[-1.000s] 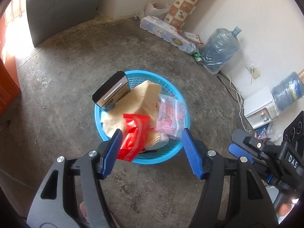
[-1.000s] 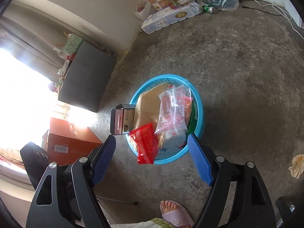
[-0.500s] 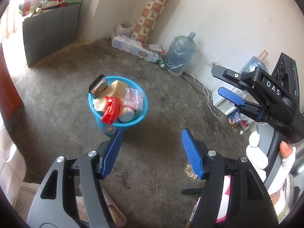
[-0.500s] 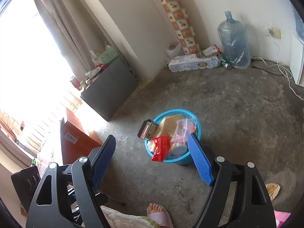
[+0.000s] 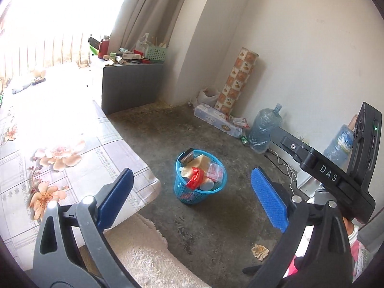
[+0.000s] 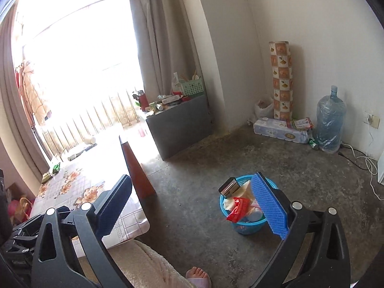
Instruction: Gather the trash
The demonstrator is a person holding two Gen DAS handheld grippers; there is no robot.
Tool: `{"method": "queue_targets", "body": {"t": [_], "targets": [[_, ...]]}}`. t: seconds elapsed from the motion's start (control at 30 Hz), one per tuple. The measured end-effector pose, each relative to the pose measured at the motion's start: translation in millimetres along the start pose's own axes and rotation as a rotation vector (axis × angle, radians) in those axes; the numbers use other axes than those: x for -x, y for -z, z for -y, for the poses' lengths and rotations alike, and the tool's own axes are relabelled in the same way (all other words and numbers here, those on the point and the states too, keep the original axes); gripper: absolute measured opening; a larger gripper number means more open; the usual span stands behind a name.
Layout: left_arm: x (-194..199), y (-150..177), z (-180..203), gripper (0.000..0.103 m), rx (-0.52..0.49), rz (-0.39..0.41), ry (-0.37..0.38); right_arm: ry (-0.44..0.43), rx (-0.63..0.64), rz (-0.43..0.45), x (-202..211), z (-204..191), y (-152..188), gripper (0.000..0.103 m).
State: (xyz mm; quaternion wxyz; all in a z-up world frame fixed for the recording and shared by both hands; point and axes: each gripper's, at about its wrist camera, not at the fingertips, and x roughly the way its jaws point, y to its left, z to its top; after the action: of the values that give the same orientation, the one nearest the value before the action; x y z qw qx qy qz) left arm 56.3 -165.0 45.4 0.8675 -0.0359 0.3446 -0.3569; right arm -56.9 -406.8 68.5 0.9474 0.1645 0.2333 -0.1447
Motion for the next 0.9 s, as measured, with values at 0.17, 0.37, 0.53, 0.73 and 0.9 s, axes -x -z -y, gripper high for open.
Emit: {"method": "queue_targets", "body": {"t": [0.17,0.37,0.53,0.73,0.9], "targets": [[24,21,-26,0.094,0.078,-0.031,-0.075,0.027,0.057,-0.052,10,-27,17,0.096],[22,34,-44,0.094,0.067,-0.08,-0.324,0.094,0.073,-0.15,11,-30,45,0.096],[20,38,-47,0.094,0.042,-0.068,-0.406,0.176,0.129,-0.132,16,-28,53,0.096],[9,36,-32,0.094,0.003,-0.097,-0.408,0.201,0.183,-0.069,23,-31,55,0.096],[1,35,-17,0.094,0.011,-0.11,-0.397,0.192,0.242,-0.099,22,-33,59,0.096]]}}
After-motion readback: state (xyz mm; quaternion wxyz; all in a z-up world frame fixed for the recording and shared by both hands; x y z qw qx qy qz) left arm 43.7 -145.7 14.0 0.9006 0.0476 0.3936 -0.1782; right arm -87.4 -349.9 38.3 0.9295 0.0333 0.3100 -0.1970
